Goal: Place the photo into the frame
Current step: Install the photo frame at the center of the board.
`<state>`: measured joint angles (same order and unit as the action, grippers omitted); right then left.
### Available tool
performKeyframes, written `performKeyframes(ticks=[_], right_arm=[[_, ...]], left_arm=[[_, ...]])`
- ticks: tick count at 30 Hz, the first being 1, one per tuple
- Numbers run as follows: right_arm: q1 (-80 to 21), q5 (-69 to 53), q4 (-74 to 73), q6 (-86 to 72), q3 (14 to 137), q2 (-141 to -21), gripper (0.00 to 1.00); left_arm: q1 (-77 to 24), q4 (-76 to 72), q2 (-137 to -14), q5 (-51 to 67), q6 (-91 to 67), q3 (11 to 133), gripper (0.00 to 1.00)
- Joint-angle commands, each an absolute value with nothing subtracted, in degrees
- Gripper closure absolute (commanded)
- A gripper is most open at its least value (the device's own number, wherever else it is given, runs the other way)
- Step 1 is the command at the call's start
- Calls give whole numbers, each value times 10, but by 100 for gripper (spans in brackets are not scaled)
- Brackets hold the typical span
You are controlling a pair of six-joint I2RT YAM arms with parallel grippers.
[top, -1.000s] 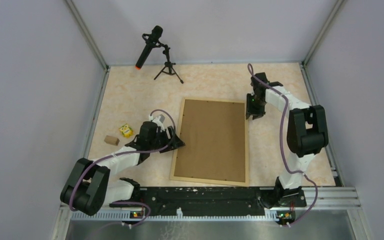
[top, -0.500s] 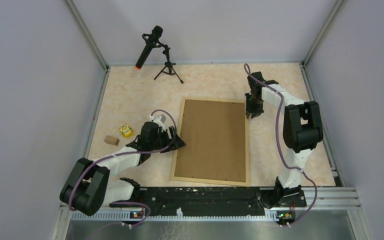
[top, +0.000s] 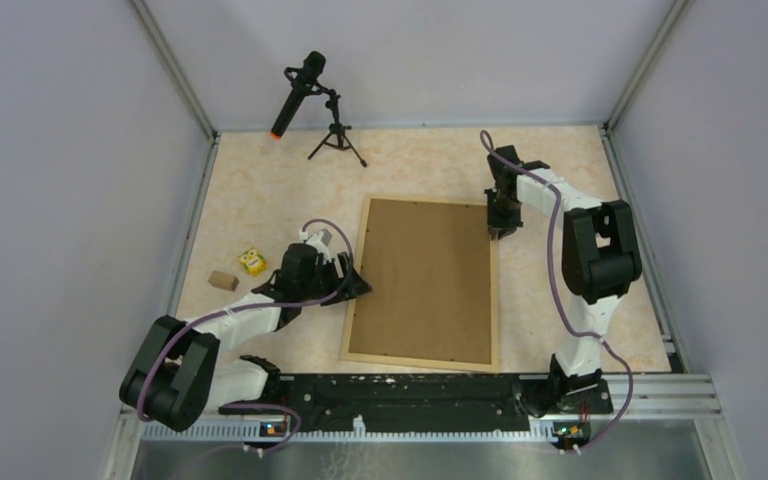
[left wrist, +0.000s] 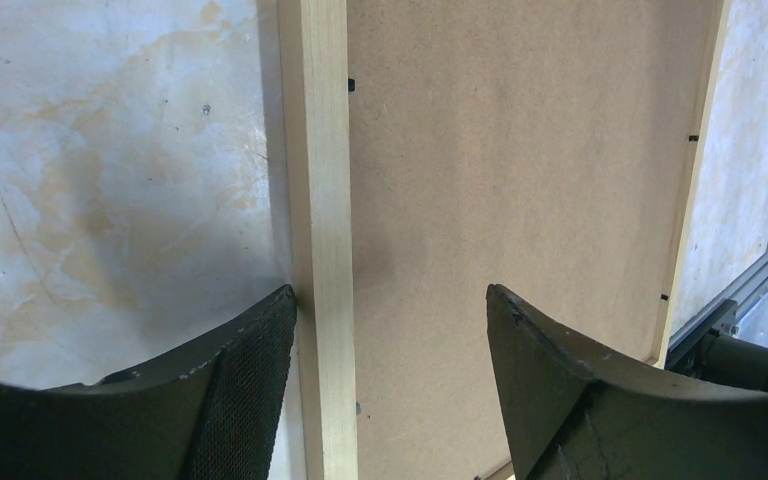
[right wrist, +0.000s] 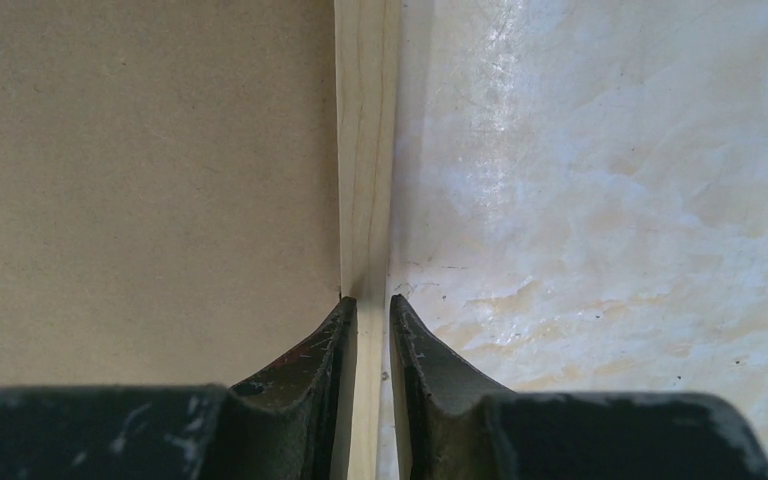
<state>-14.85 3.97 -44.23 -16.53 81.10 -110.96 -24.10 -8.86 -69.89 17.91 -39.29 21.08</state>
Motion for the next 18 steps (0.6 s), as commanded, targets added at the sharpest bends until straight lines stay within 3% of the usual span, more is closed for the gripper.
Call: performKeyframes(ticks=[1,18], right_arm=[[-151,58,-445,-166,819,-1116,82],[-152,41,-434,-170,815,-1140,82]], left_arm=[[-246,-84,-696,171,-394,201,25],[-246,-86,-695,170,-392,200,25]])
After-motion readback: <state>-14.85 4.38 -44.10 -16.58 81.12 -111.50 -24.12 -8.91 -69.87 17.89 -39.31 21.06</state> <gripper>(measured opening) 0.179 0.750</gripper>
